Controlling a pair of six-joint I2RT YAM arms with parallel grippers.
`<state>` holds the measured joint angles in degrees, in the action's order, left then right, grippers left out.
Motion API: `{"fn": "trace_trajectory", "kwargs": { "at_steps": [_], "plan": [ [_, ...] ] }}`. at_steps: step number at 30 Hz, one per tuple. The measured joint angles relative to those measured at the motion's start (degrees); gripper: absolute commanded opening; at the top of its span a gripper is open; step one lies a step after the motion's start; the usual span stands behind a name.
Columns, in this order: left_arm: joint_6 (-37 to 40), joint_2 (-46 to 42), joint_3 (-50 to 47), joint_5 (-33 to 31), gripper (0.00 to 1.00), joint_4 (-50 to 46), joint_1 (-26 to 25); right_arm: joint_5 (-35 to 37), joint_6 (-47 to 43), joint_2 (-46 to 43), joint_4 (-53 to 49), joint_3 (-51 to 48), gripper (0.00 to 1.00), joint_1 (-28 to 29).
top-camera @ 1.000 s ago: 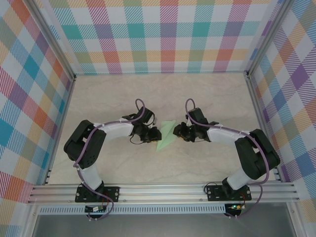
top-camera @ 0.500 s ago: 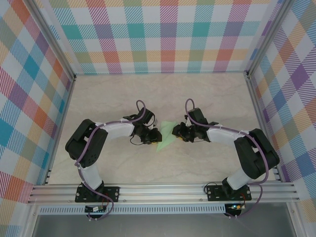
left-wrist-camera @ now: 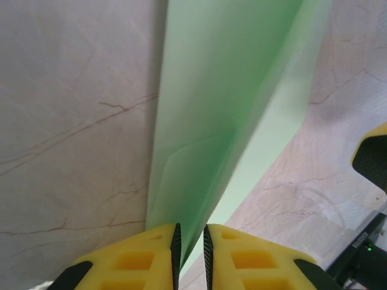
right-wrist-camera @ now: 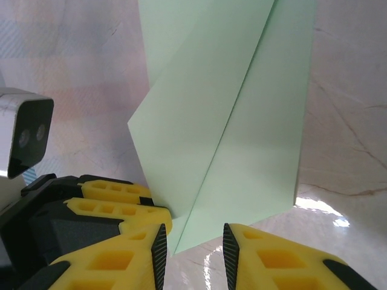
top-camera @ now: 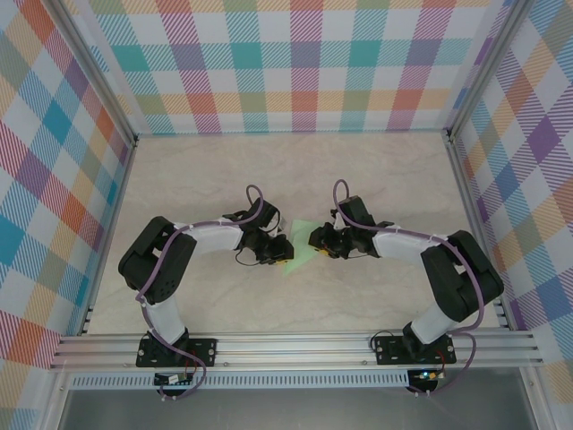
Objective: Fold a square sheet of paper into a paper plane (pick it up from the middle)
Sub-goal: Fourth fold the wing at the center of the table.
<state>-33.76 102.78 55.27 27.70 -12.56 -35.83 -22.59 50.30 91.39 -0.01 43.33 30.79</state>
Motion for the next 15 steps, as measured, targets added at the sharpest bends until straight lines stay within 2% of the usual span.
{"fn": "trace_trajectory", "kwargs": {
  "at_steps": [6,11,15],
  "plan": [
    [0.6,-3.0,-0.5,-3.4,0.25,-3.8,0.0,-2.7,0.3,5.3,2.5,3.7,0.23,1.4],
    [0.7,-6.3,-1.1,-4.5,0.24,-5.4,0.0,-3.6,1.4,9.3,4.5,6.6,0.22,1.7],
    [0.8,-7.7,-1.1,-4.2,0.22,-5.4,0.0,-3.2,1.6,10.2,4.3,7.8,0.24,1.7]
  ]
}}
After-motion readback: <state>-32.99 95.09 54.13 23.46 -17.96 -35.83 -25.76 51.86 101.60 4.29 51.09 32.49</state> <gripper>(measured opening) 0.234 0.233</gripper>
